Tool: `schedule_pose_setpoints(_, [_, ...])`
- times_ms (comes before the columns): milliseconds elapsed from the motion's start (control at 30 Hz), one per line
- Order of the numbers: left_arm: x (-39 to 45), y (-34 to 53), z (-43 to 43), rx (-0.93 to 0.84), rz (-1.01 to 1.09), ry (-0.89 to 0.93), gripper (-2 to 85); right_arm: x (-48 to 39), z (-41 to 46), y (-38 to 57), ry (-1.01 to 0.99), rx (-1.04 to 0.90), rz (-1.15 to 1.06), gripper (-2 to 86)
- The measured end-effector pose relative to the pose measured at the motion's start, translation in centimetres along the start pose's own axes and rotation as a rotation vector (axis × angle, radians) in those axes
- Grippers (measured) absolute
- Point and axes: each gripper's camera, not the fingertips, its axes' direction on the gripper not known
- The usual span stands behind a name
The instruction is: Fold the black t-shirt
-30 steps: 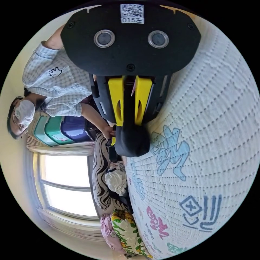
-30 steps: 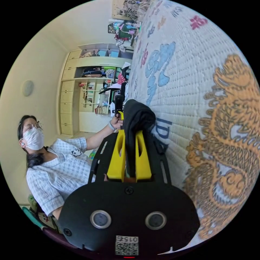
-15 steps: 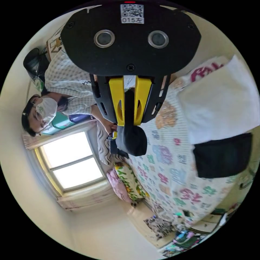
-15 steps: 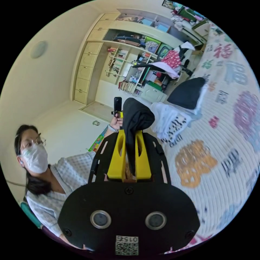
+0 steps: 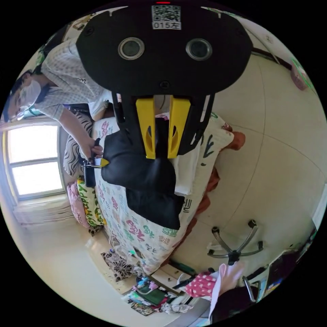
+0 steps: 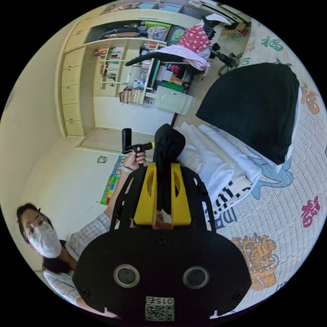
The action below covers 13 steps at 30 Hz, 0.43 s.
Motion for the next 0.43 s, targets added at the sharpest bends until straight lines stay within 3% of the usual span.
schedule_pose_setpoints(100, [0.9,3.9,-1.8,0.128,0.037,-0.111,5.1,-0.2,-2.0,0.3,-0.007,0.076,-0.076,6.4])
schedule_pose_setpoints(233, [3.9,10.5,-4.3,0.375,0.117,-0.166,5.3,0.2,-5.8,0.5,0.314,0.234,-0.061,8.0])
schedule_pose_setpoints(433, [10.3,16.6,1.4,0.470,0.339,0.070,6.1,1.5,-1.0,-3.3,0.391,0.083,0.031,10.1])
